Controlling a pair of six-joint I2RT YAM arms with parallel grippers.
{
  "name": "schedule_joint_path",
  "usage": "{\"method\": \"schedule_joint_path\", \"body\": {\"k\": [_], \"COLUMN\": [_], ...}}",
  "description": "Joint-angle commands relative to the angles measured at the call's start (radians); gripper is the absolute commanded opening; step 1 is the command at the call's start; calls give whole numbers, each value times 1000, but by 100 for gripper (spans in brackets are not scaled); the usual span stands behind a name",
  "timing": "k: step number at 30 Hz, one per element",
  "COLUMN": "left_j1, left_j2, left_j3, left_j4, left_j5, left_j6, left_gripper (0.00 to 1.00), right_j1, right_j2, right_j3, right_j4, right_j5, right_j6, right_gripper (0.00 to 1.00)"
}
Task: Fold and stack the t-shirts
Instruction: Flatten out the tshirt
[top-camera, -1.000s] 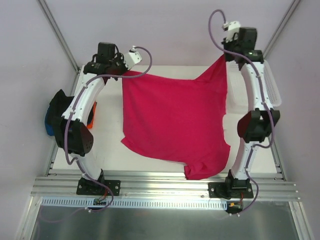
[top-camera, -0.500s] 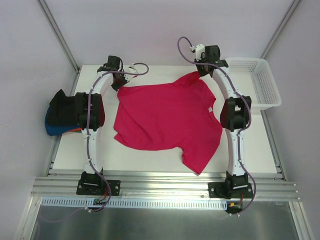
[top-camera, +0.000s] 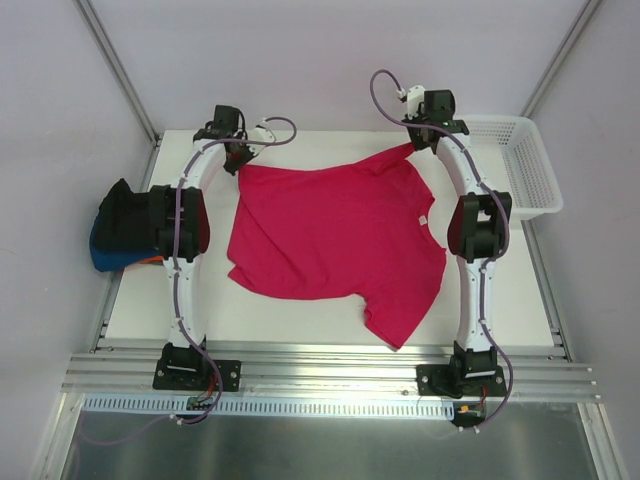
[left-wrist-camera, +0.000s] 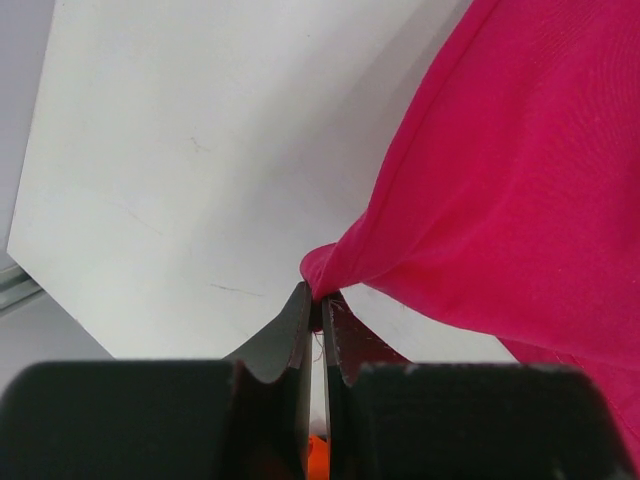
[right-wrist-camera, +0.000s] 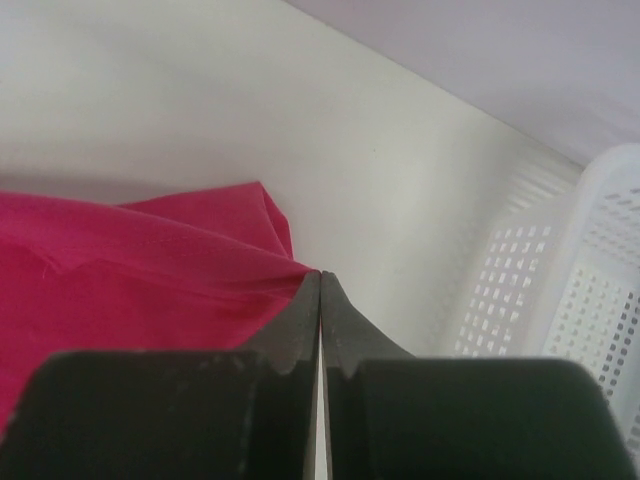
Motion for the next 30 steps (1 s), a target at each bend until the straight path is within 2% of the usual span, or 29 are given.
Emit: {"method": "schedule_joint_path", "body": {"k": [1,5,9,20,30], "left_j1": [18,36,36,19,21], "left_j2": [-119,-171,-158,65,74], "left_j3": [-7,-17,5,322,255], "left_j4": [-1,9,31,72,137], "left_j5": [-20,-49,-34,-60,-129], "left_j6": [-41,-107,-134,-134,-94], "left_gripper": [0,0,0,0,0], "right_j1": [-7,-16,-41,-52,-44], "right_j2": [-154,-207,-211,-162,-114], "right_j3": [-38,-81,-77,-1,25], "right_j4": [-13,-17,-19,7,9], "right_j5": [13,47,73,83,99], "right_j6": [17,20,44,17,38], "right_gripper": [0,0,0,0,0]}}
